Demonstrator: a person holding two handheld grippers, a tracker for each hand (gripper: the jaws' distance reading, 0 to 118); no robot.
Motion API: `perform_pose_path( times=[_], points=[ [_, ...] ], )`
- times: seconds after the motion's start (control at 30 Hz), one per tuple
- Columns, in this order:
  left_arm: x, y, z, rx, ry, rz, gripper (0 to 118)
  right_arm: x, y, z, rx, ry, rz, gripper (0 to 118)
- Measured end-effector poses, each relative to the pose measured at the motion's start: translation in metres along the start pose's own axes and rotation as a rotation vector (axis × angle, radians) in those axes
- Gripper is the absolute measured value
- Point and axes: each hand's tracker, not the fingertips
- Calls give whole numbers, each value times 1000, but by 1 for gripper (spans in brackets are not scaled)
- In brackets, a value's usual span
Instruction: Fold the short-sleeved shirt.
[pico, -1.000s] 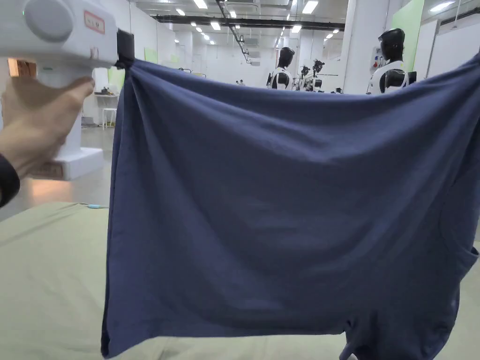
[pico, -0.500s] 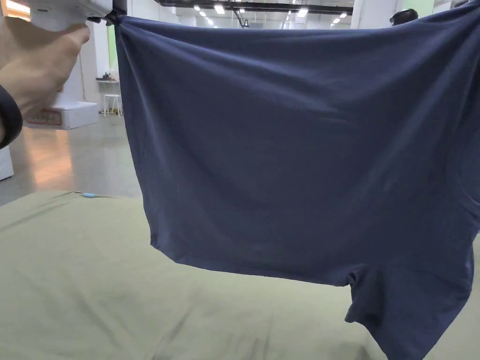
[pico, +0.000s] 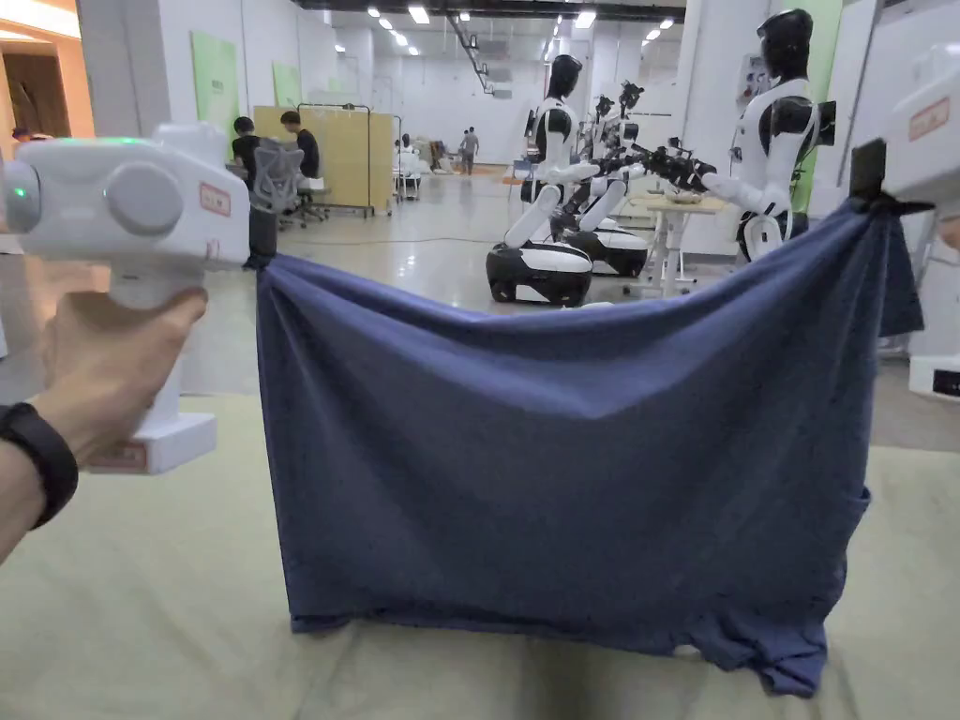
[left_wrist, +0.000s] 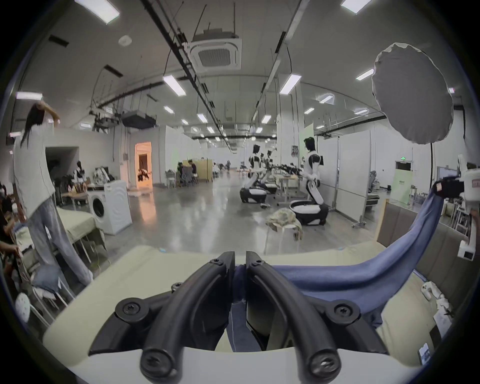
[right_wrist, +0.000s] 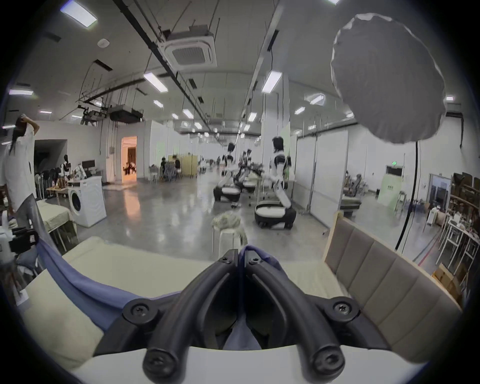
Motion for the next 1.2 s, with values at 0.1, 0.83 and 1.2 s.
perform_pose_path(
  times=[0.1,0.83,1.2],
  points=[
    [-6,-34,12,-32,-29,45,8,-1,-73,6,-49,13,-31,5],
    [-75,-370,317,-408,-181,215,8,50,-472,307,-432,58,-243,5],
    [-72,-383,341,-308,-124,126,57,44,-529,321,-495,-7,-193,65]
  ],
)
